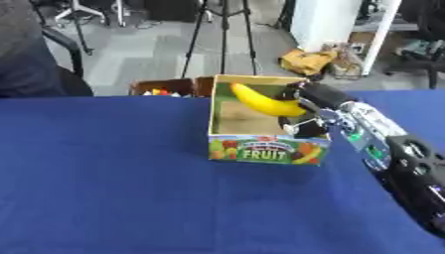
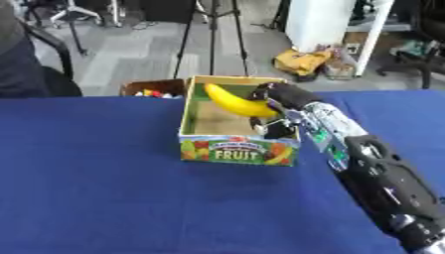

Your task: Pick up objects on the table and place them in the box.

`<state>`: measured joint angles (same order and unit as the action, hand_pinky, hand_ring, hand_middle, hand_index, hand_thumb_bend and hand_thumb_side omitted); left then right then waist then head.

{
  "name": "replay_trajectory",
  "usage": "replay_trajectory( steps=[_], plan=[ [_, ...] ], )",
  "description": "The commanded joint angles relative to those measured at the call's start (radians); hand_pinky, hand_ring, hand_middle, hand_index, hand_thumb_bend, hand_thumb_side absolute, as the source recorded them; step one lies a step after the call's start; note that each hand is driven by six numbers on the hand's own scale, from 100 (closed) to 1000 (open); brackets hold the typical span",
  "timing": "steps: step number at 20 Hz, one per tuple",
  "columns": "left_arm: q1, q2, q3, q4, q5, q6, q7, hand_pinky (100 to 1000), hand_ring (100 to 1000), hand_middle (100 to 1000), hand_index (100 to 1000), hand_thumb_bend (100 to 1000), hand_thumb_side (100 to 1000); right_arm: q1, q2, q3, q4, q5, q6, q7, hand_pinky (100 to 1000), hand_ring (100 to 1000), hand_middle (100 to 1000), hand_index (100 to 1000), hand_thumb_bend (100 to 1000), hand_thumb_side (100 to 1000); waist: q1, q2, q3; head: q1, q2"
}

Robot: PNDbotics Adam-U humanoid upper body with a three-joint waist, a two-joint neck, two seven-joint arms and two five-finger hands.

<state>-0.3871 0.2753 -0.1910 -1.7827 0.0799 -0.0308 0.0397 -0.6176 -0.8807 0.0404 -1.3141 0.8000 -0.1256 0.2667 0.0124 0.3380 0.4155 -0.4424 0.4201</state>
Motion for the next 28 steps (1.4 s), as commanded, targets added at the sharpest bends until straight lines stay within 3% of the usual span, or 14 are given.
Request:
replay_trajectory(
  steps=[1, 2, 4, 7, 9, 19, 28],
  plan=[
    [-0.013, 0.021, 0.004, -0.025, 0.007, 0.000, -0.005, 446, 534, 766, 669, 671, 817, 0.022, -0.003, 0.025, 0.037, 0.014, -0.002, 0.018, 663, 925, 763, 559, 100, 252, 0.008, 0.005, 0.001, -0.005, -0.005],
    [-0.014, 0.020, 0.004, -0.025, 0.008, 0.000, -0.005, 446, 534, 766, 669, 672, 817, 0.022, -0.002, 0.026, 0.037, 0.015, -0.004, 0.019, 664, 925, 763, 607, 100, 256, 0.009, 0.006, 0.001, -0.005, -0.003],
    [-0.015, 0.019, 0.004, -0.027, 0.008, 0.000, -0.006, 446, 534, 766, 669, 674, 817, 0.021, 0.001, 0.028, 0.037, 0.016, -0.008, 0.022, 664, 926, 764, 617, 100, 255, 0.008, 0.007, 0.002, -0.006, -0.001],
    [-0.016, 0.018, 0.004, -0.026, 0.009, -0.001, -0.006, 446, 533, 766, 669, 675, 817, 0.021, 0.003, 0.030, 0.036, 0.016, -0.014, 0.024, 666, 927, 766, 764, 100, 257, 0.006, 0.006, 0.002, -0.007, -0.003],
    [-0.016, 0.018, 0.004, -0.025, 0.009, -0.001, -0.006, 447, 533, 766, 669, 676, 817, 0.021, 0.004, 0.031, 0.035, 0.015, -0.016, 0.024, 666, 927, 768, 817, 100, 256, 0.005, 0.005, 0.002, -0.009, -0.003],
    [-0.017, 0.017, 0.003, -0.021, 0.009, -0.004, -0.007, 447, 533, 767, 669, 682, 816, 0.034, 0.000, 0.034, 0.022, 0.000, -0.030, 0.038, 674, 937, 780, 879, 100, 278, 0.002, 0.003, -0.002, -0.014, -0.005],
    [-0.017, 0.016, 0.002, -0.021, 0.009, -0.005, -0.009, 448, 533, 767, 669, 687, 815, 0.033, -0.005, 0.035, 0.025, -0.022, -0.061, 0.134, 711, 965, 826, 960, 100, 349, 0.002, -0.002, -0.002, -0.016, -0.004]
  ],
)
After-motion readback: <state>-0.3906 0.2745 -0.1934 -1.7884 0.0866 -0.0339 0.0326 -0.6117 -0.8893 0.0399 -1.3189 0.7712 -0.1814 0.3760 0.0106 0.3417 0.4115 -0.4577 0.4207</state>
